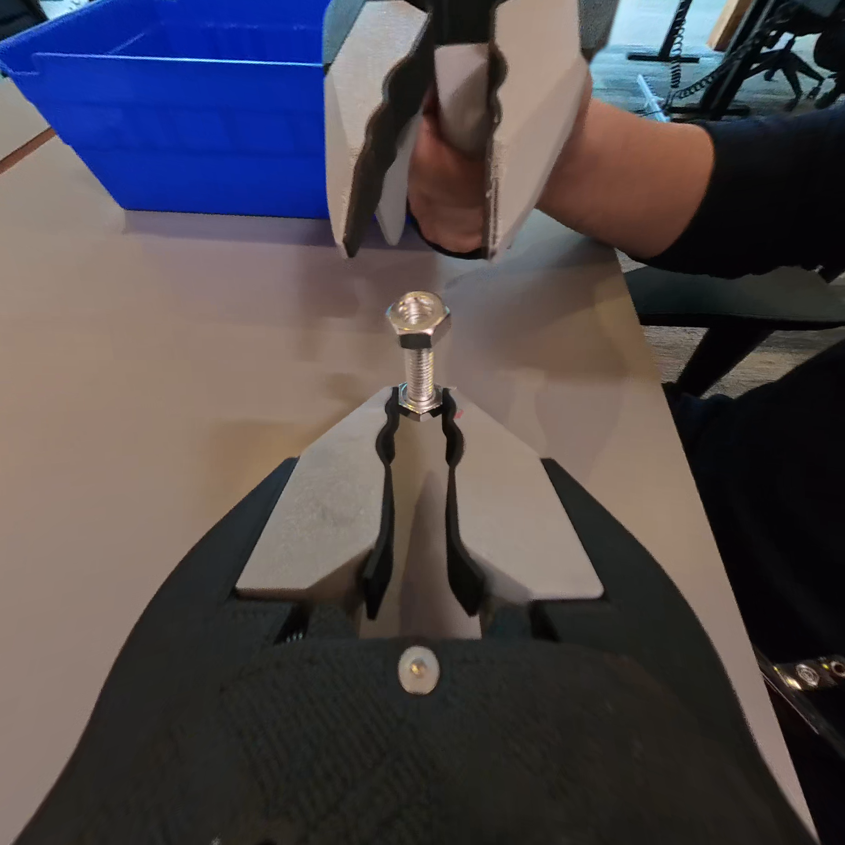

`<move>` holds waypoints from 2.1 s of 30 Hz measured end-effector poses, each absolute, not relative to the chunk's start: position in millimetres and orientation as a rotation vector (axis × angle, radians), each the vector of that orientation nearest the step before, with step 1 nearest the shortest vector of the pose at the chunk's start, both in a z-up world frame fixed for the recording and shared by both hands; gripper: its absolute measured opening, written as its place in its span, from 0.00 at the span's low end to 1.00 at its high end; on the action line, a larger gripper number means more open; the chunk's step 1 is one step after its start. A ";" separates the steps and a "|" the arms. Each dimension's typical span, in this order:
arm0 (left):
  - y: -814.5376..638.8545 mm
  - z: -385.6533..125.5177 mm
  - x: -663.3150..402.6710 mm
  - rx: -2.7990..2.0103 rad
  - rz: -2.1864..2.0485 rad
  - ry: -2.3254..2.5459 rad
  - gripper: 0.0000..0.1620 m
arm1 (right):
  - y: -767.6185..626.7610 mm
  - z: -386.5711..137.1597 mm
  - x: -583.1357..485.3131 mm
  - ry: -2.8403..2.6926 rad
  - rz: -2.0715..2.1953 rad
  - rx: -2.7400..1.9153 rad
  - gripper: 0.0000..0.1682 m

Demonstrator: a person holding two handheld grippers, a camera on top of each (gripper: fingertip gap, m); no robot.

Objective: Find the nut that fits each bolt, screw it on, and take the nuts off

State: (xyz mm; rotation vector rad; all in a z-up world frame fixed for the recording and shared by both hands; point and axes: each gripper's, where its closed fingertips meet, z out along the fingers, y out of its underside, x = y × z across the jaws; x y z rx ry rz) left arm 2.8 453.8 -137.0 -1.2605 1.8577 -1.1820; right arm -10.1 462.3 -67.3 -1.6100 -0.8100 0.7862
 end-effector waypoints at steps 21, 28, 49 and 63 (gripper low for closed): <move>419.9 -136.9 -6.6 -1.090 -1.277 1.992 0.10 | 433.2 -80.5 -29.8 -1.067 0.878 -1.559 0.09; 419.1 -138.4 -6.8 -1.087 -1.261 2.003 0.10 | 432.4 -83.4 -29.7 -1.071 0.871 -1.565 0.09; 519.8 -159.6 -0.6 -1.571 -0.912 1.690 0.10 | 490.8 -168.3 40.7 -0.853 0.322 -2.083 0.08; 501.7 -113.1 0.3 -1.456 -1.385 1.535 0.10 | 482.8 -176.9 41.1 -0.907 0.349 -2.133 0.13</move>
